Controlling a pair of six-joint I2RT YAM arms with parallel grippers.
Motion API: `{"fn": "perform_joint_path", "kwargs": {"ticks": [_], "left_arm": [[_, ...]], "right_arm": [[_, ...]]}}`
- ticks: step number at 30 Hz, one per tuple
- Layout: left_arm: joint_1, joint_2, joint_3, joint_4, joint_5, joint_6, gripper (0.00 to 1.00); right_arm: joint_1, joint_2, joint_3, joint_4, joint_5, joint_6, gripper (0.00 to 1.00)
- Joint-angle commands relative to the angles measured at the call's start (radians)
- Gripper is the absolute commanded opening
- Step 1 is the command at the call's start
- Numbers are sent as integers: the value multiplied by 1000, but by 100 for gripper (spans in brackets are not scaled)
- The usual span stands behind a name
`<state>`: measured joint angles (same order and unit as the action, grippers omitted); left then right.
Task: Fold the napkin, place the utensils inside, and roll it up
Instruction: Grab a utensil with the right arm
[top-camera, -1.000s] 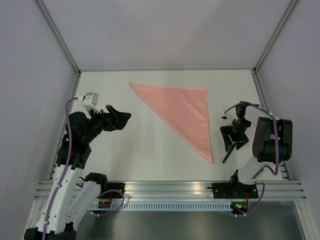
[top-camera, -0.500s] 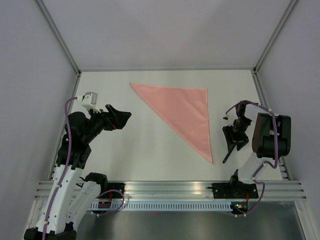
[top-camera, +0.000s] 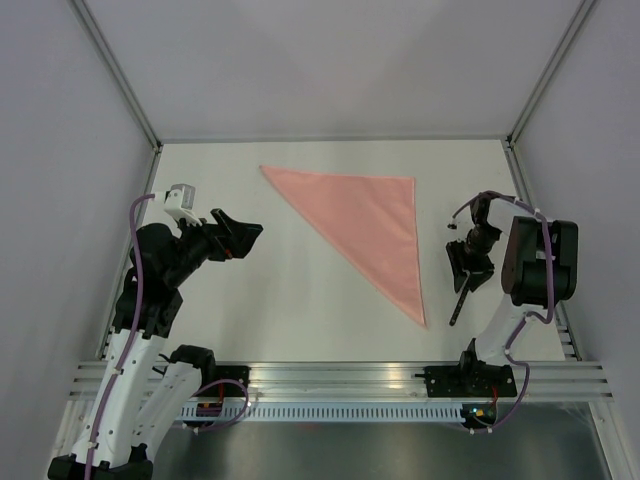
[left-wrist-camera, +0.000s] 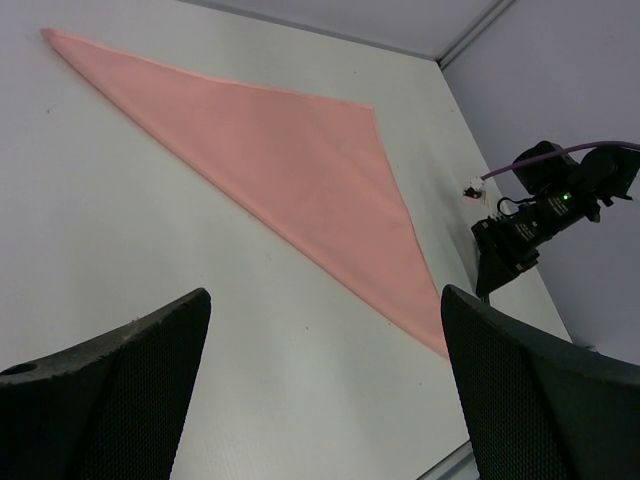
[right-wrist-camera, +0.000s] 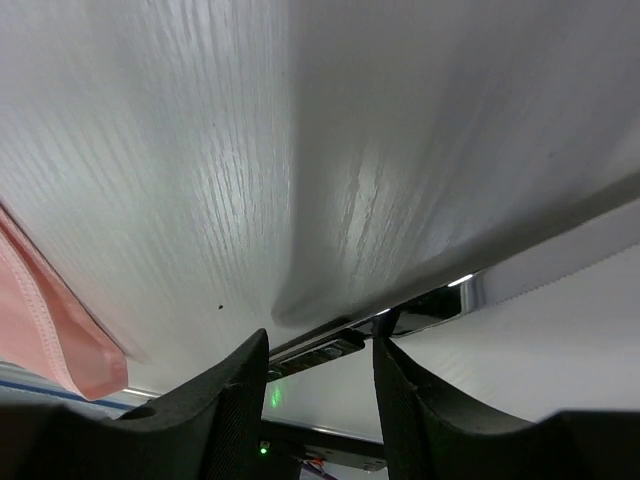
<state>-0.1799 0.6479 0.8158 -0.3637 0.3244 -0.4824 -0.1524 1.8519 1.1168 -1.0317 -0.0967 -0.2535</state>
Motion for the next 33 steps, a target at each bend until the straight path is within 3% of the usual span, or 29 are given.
{"fn": "perform_joint_path", "kwargs": {"ticks": [1,19,33], "left_arm": [[3,2,2,39,30,-38,100],[5,12,0,39,31,-31,100],[3,22,0,42,39,-39,100]], "right_arm": [[22,50,35,107,120,62,52],[76,99,92,229,219,17,48],[76,-95,-1,131,190,-125,58]]}}
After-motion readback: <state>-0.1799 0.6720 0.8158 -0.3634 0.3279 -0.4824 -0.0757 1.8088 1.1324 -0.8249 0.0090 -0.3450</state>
